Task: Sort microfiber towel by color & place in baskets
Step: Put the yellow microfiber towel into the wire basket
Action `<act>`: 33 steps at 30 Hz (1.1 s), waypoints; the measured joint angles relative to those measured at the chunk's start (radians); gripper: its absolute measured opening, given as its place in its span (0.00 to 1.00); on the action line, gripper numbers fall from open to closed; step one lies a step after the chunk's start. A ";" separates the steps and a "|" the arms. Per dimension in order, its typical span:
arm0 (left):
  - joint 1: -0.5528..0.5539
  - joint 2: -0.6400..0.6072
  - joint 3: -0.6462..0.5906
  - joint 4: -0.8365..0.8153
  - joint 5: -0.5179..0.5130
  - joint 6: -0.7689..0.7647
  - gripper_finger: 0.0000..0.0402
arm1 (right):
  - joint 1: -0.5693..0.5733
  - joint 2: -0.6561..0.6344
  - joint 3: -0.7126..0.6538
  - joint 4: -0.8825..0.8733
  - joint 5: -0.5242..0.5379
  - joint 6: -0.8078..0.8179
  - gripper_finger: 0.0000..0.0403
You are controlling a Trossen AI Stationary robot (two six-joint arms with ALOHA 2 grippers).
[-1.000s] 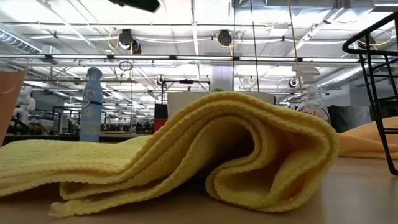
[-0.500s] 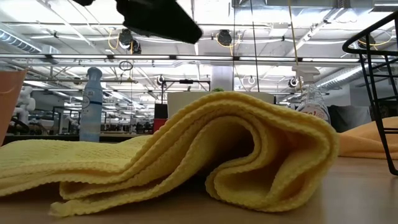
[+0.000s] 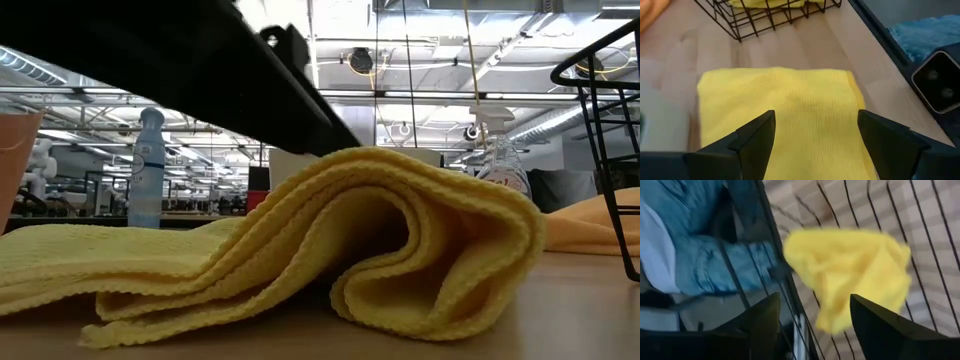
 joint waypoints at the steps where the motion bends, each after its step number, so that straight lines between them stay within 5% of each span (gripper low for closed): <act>1: 0.003 0.013 0.000 0.010 0.006 -0.001 0.72 | 0.000 0.000 0.000 0.018 0.021 -0.012 0.56; 13: 0.060 0.142 0.006 0.051 0.064 -0.032 0.64 | 0.000 0.000 0.000 0.117 0.205 -0.147 0.52; 23: 0.058 0.161 0.005 0.042 0.089 0.003 0.06 | 0.000 0.000 0.000 0.180 0.301 -0.252 0.52; 33: -0.017 -0.012 0.020 -0.036 0.054 0.163 0.04 | 0.000 0.020 0.000 0.395 0.507 -0.561 0.52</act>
